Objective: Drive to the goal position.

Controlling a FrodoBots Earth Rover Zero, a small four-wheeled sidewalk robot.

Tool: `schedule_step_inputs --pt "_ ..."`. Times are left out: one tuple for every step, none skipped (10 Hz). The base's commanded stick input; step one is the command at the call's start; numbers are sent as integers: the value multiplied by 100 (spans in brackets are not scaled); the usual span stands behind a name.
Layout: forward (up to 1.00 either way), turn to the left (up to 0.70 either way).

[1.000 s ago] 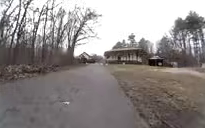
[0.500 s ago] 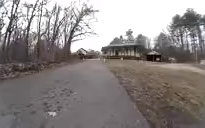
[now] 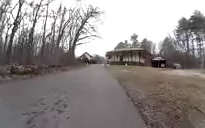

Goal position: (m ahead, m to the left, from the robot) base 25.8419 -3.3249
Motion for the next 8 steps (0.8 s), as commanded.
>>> schedule_step_inputs --pt "100 0" --pt "100 0" --pt "100 0" --pt "100 0" --pt "100 0" --pt "100 0" --pt "100 0" --pt "100 0"
